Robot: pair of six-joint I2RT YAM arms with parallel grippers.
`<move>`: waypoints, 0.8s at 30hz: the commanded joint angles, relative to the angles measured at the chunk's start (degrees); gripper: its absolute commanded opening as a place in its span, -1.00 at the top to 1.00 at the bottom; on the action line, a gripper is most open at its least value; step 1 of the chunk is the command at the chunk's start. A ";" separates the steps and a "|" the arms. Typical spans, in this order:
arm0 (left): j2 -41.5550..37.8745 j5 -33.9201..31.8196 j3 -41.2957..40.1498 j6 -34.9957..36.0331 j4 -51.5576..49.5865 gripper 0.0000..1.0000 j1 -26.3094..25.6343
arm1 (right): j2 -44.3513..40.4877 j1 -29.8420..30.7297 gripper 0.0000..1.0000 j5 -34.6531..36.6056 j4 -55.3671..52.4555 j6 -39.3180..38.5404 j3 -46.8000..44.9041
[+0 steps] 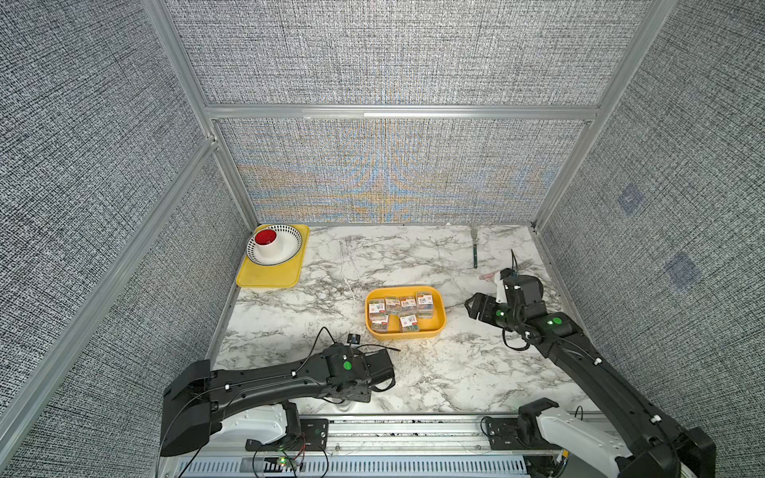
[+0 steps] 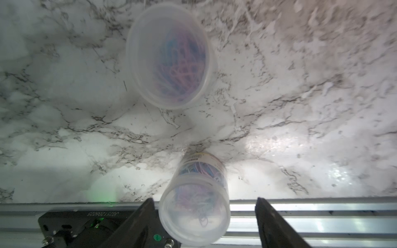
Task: Take the paper clips out of the storage box
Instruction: Place the boxed paper clips at the center of the board, then pick up the boxed paper clips from the storage box.
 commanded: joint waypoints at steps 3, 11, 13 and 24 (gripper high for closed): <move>-2.87 -9.71 8.43 1.54 -10.58 -0.55 0.10 | -0.01 0.18 -0.71 0.83 0.35 0.18 0.51; -4.42 -17.09 19.34 19.24 -8.83 -0.55 10.74 | 0.25 1.34 -0.71 1.77 -1.09 -0.24 3.81; -4.64 -16.59 19.04 24.12 -3.75 -0.54 14.25 | 0.57 1.89 -0.71 1.88 -0.84 -0.04 4.00; -2.97 -12.42 21.55 43.98 10.55 -0.53 30.45 | 8.11 10.60 -0.71 7.20 -3.52 -0.44 11.13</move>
